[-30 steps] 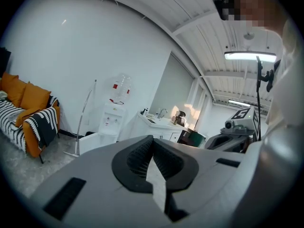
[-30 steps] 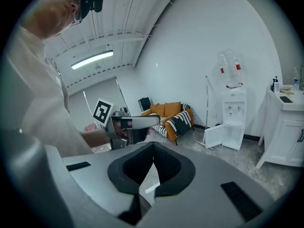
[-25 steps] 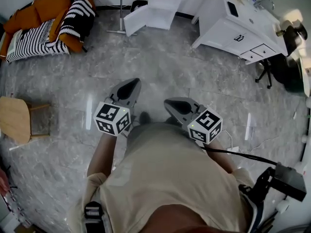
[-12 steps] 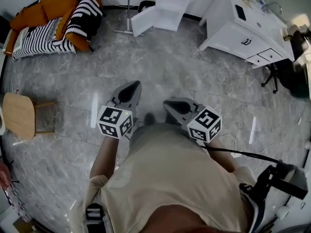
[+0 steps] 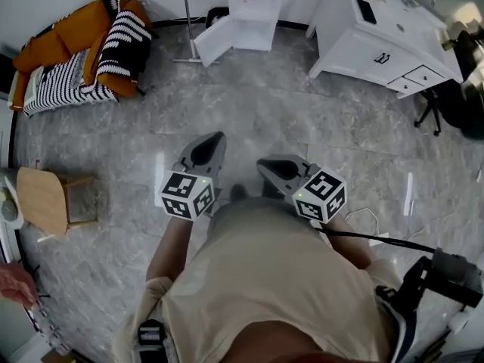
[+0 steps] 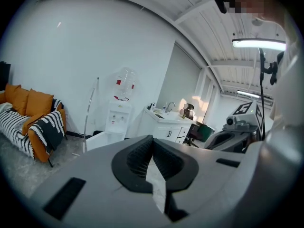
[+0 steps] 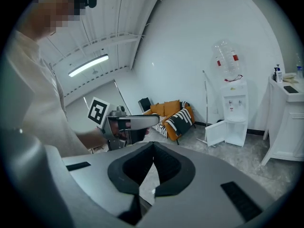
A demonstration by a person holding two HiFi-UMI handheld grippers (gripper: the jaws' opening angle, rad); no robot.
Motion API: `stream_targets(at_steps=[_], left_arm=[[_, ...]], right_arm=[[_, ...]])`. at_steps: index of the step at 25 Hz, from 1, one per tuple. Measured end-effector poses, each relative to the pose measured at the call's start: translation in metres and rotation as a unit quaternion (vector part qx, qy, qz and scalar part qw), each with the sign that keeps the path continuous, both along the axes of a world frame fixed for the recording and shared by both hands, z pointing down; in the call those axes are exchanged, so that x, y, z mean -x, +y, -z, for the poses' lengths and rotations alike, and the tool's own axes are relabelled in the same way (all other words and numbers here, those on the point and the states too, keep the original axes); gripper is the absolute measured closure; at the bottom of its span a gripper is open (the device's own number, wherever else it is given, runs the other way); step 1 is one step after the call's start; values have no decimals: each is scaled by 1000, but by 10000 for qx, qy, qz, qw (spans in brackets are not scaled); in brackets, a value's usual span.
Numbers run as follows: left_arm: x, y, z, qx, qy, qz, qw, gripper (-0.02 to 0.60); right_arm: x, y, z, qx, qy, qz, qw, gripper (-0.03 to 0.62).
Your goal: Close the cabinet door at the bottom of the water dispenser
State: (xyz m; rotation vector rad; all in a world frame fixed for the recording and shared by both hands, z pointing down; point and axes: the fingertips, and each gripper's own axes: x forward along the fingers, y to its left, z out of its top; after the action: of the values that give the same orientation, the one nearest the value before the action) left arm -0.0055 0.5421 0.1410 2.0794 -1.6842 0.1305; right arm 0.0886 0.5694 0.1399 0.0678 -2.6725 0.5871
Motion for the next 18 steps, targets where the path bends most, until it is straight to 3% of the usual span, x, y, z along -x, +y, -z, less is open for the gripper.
stream_targets(at_steps=[7, 18], left_arm=[[-22, -58, 0, 191, -385, -143, 9990, 592], [-55, -135, 2, 581, -802, 33, 9951, 594]], right_arm=[[-17, -56, -2, 178, -35, -128, 9998, 580], [-56, -134, -10, 689, -219, -125, 9973, 580]])
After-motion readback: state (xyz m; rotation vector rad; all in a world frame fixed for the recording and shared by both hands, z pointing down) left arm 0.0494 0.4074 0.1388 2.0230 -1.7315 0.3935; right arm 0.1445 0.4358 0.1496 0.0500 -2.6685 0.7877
